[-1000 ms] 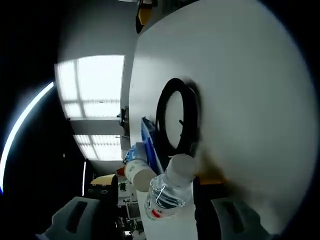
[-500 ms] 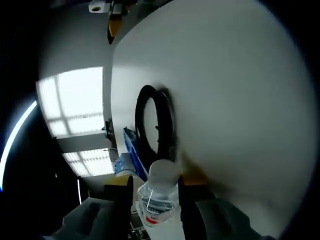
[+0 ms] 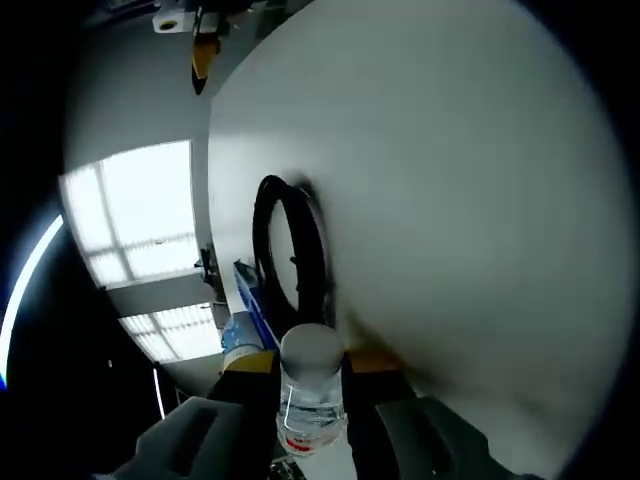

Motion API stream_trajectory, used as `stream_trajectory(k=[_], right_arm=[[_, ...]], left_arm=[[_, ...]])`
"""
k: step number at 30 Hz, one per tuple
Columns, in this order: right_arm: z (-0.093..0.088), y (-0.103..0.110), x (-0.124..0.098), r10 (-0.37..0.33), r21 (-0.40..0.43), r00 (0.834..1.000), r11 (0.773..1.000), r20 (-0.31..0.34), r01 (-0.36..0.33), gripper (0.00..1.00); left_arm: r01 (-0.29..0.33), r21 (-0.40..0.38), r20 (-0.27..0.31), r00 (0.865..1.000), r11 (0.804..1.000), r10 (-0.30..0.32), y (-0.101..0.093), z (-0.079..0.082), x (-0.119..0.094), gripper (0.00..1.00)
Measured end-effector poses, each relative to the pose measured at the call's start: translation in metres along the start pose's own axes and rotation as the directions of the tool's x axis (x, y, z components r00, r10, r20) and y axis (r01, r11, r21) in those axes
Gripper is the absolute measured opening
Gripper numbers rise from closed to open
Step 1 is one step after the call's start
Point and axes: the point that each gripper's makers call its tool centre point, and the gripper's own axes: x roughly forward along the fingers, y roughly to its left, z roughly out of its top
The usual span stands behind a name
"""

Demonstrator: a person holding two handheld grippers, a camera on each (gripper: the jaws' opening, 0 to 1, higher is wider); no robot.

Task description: Arrange the tabletop items into an orderly group along one side of the table until the central work area is clear of visible clutter.

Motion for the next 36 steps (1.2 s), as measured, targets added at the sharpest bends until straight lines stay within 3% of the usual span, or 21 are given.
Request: stream_trajectory(k=[22, 36], right_arm=[[0.010, 0.013, 0.007, 0.044, 0.018, 0.998, 0.999, 0.039, -0.044, 0.56], [0.011, 0.015, 0.006, 0.045, 0.029, 0.998, 0.998, 0.047, -0.047, 0.56]], left_arm=[[-0.081, -0.063, 0.007, 0.997, 0.995, 0.082, 0.004, 0.002, 0.000, 0.21], [-0.155, -0.160, 0.009, 0.987, 0.975, 0.158, 0.011, -0.001, -0.002, 0.21]])
